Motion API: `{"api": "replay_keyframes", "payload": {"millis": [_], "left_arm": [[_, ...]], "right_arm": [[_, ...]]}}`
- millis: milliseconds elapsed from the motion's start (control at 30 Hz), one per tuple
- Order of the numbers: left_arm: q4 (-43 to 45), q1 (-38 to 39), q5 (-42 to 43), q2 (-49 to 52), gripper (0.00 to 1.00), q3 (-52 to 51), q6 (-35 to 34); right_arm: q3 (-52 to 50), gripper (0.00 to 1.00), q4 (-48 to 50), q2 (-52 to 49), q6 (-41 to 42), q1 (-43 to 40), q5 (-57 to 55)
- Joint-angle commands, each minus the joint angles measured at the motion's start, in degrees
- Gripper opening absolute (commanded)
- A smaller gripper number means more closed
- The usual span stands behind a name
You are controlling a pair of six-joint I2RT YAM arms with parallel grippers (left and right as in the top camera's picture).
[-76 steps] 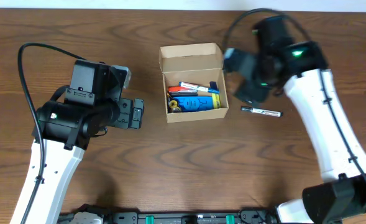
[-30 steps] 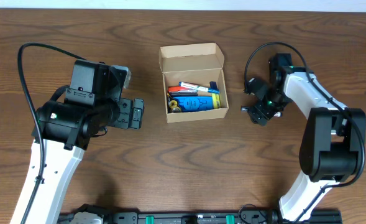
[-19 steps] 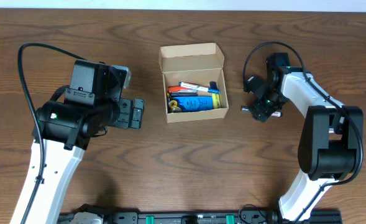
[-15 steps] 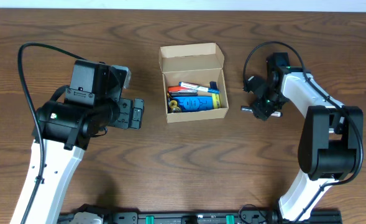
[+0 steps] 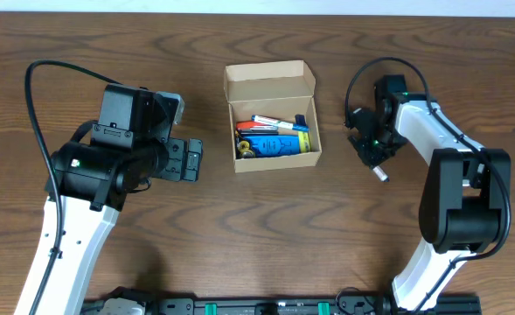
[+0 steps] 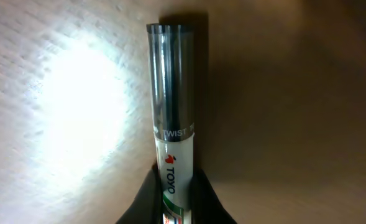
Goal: Pack container
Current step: 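Grasp the black-capped white marker with the right gripper, then lower the black-capped marker into the box and release it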
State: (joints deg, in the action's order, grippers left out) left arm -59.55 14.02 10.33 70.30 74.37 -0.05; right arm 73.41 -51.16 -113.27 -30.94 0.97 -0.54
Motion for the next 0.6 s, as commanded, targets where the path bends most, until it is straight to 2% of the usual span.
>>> {"api": "replay_keyframes", "payload": {"millis": [0,167,367,433,567], "left_arm": [[0.0,-0.2,-0.3,-0.2,0.95,0.4,-0.3],[0.0,-0.2,-0.3,-0.2,0.95,0.4,-0.3],[0.0,-0.2,-0.3,-0.2,0.95,0.4,-0.3],[0.0,-0.2,-0.3,-0.2,0.96,0.4,-0.3],[0.0,-0.2,-0.3,-0.2,0.95,0.4,-0.3]], "right_arm": [[4.5,0.01,-2.5,1.2,5.9,1.7,2.5],[14.4,0.01,-7.9,6.5,7.8,4.9,2.4],[21.4,0.01,-5.8,13.3,8.6,11.8,2.6],[21.4,0.01,-3.6,14.5,5.7,15.1,3.2],[21.0,0.01,-1.9,13.6,-6.5,21.3,8.1]]}}
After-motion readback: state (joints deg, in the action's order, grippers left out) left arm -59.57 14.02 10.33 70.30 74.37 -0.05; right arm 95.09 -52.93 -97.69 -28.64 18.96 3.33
